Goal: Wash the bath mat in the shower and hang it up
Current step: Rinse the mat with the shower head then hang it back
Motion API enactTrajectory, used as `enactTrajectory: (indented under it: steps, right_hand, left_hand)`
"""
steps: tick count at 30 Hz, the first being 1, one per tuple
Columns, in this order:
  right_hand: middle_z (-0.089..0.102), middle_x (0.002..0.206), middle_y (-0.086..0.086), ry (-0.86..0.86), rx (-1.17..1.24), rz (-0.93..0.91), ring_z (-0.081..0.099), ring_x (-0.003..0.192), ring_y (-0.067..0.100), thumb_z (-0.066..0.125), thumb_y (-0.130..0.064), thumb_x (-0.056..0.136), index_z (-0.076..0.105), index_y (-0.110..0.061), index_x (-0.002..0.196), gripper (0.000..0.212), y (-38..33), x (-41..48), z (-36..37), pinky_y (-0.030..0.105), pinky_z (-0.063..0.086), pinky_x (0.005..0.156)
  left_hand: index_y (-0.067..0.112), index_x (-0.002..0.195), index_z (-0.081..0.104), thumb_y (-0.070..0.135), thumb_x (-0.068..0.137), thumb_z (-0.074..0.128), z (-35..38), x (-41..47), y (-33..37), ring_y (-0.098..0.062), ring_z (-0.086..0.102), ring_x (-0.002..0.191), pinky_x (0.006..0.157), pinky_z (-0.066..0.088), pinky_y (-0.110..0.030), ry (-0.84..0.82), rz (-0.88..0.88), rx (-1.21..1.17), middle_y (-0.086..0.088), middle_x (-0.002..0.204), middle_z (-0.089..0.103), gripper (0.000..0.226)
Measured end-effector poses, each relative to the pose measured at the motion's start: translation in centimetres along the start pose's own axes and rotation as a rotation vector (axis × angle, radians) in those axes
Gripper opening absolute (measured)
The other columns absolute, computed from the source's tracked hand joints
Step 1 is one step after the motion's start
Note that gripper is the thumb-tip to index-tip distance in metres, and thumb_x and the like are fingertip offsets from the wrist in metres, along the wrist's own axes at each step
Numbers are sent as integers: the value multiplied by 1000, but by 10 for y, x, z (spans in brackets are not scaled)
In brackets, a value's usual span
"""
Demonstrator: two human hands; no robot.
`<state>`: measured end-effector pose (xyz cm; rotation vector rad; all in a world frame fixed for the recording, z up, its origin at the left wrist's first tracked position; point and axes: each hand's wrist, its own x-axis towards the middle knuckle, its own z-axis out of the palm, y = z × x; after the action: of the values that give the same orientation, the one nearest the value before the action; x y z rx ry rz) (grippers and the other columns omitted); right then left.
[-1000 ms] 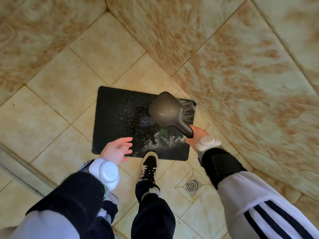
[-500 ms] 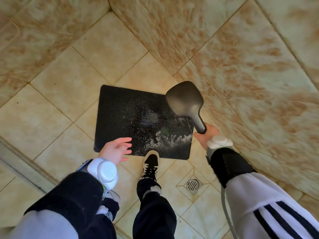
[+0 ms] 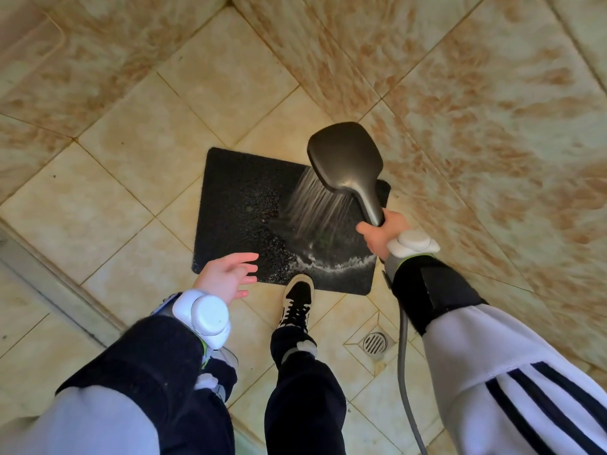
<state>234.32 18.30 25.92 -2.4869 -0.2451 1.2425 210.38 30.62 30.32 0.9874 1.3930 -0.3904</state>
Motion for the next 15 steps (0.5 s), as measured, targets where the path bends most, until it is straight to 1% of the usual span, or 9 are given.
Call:
enactTrajectory:
  steps: [2, 5, 7, 10, 13, 15]
  right_hand:
    - [45, 55, 3, -11, -8, -44, 44, 58, 23, 66, -18, 80, 44, -26, 63, 28, -10, -3, 8, 32, 37, 59]
    - [46, 57, 2, -38, -42, -123, 45, 59, 23, 66, -21, 81, 42, -27, 61, 33, -27, -10, 23, 31, 36, 59]
    - [48, 61, 1, -59, -103, -172, 47, 60, 23, 68, -30, 83, 42, -28, 60, 35, -35, -16, 32, 31, 37, 60]
    - [48, 61, -3, -98, -227, -232, 48, 62, 21, 66, -41, 83, 42, -28, 61, 35, -40, -27, 44, 30, 37, 61]
    - [58, 77, 0, -162, -365, -249, 58, 73, 25, 62, -46, 84, 52, -26, 80, 23, -46, -43, 50, 32, 48, 67]
    - [61, 83, 0, -182, -358, -250, 62, 79, 26, 61, -44, 84, 54, -27, 88, 19, -52, -52, 45, 37, 53, 73]
  left_hand:
    - [11, 126, 56, 4, 100, 32, -6, -1, -5, -22, 59, 101, 78, 50, -26, 9, 0, -4, -14, 122, 60, 36]
    - [13, 124, 57, 5, 99, 34, -18, -4, -12, -22, 59, 101, 81, 51, -30, 42, 0, -27, -12, 121, 60, 35]
    - [14, 125, 56, 6, 100, 34, -26, -7, -16, -23, 60, 100, 82, 48, -32, 66, 9, -49, -12, 122, 59, 34]
    - [13, 129, 52, 8, 100, 36, -38, -11, -15, -23, 59, 101, 84, 48, -33, 87, 13, -80, -11, 124, 57, 34]
    - [11, 131, 50, 7, 100, 36, -54, -23, -6, -23, 57, 102, 82, 49, -33, 111, 4, -77, -15, 129, 55, 34]
    - [9, 132, 49, 5, 100, 35, -65, -32, 10, -24, 56, 101, 81, 48, -34, 133, 4, -72, -18, 132, 53, 35]
